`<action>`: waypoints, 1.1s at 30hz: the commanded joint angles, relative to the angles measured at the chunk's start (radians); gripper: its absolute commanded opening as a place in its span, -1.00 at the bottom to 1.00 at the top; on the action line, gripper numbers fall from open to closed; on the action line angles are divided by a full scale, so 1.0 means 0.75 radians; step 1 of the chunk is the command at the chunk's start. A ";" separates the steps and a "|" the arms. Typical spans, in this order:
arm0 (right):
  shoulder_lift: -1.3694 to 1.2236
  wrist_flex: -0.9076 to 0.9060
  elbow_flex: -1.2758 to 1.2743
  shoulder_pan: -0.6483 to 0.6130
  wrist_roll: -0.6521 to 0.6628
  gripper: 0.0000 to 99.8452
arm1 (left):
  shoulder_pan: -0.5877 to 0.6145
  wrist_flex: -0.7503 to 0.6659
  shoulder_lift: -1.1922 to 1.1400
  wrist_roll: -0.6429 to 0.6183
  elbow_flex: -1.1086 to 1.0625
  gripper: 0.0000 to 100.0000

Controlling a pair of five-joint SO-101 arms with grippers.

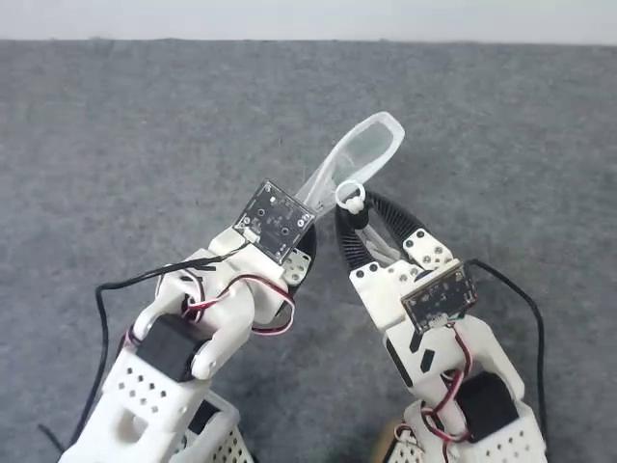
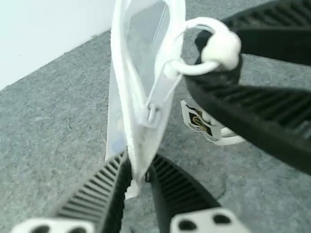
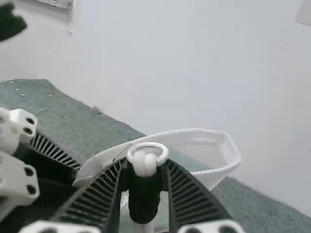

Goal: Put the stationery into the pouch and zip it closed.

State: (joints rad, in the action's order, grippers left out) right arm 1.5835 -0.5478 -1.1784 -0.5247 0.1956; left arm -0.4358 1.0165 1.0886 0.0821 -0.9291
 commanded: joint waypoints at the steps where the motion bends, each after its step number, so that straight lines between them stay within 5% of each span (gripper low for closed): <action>1: 0.015 0.064 0.033 0.034 -0.012 -0.99 | 0.025 0.025 0.004 0.012 0.005 -0.98; 11: -0.265 0.247 0.041 0.126 -0.016 -0.99 | 0.025 0.027 0.004 0.014 0.003 -0.98; 33: -0.298 0.269 0.125 0.263 -0.008 -0.99 | 0.025 0.018 0.004 0.012 0.003 -0.98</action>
State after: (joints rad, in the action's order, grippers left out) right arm 1.3717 -0.3821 -1.1769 -0.3867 0.1956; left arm -0.4281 1.0165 1.0871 0.0821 -0.9275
